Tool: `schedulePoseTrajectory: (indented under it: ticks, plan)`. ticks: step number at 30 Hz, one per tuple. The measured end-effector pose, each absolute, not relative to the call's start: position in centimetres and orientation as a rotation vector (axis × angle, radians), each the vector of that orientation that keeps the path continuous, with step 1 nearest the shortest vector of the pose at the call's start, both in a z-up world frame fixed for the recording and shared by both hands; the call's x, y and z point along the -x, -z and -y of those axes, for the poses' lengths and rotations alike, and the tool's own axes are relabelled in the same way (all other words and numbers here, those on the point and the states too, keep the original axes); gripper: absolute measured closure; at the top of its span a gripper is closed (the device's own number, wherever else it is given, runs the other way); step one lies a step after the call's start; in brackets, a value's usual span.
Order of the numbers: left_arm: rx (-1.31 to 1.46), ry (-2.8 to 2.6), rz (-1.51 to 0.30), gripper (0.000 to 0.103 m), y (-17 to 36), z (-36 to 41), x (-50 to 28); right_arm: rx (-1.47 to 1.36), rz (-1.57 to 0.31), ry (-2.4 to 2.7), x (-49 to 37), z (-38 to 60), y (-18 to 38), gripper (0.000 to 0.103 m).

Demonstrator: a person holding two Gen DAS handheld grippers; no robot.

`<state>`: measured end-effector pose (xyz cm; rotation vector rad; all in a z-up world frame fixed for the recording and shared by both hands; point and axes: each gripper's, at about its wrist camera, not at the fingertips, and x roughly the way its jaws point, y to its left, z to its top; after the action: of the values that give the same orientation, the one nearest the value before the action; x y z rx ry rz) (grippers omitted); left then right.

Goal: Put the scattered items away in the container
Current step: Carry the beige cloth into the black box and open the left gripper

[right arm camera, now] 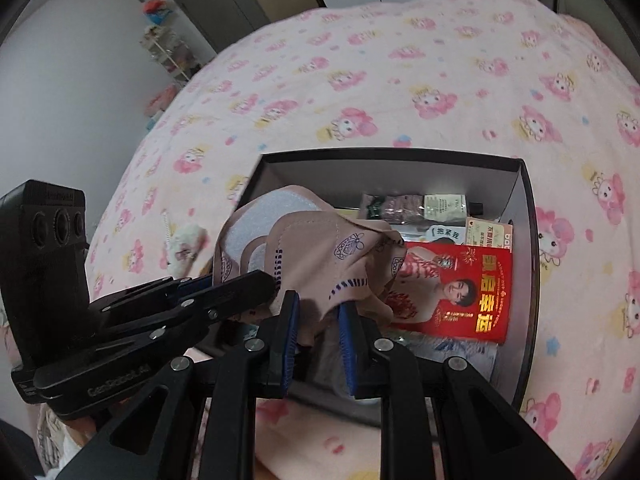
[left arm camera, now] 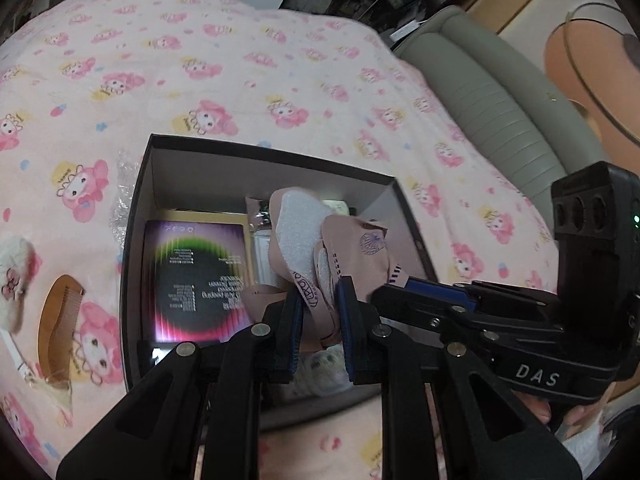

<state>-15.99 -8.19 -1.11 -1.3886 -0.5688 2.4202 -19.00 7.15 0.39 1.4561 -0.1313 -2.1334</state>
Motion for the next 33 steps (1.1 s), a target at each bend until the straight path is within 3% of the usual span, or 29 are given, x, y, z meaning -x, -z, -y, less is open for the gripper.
schedulePoseTrajectory:
  ticks: [9,17,24,30,33]
  plan:
    - [1.592,-2.588,0.489,0.081,3.7,11.1,17.9,-1.533,0.239,2.148,22.2,-8.4,3.7,0.086]
    - [1.379,-2.567,0.415,0.074,2.5,8.9,15.4,-1.573,0.157,2.070,21.9,-7.2,5.4,0.086]
    - [1.591,-2.497,0.389,0.073,4.4,8.0,16.6,-1.598,-0.010,1.991,21.1,-4.3,7.2,0.086]
    - [1.748,-2.463,0.371,0.073,5.1,8.2,17.1,-1.590,-0.086,2.244,22.5,-6.7,6.4,0.086]
    - [1.665,-2.451,0.366,0.068,3.4,7.2,15.4,-1.573,0.011,2.326,23.1,-9.3,5.4,0.086]
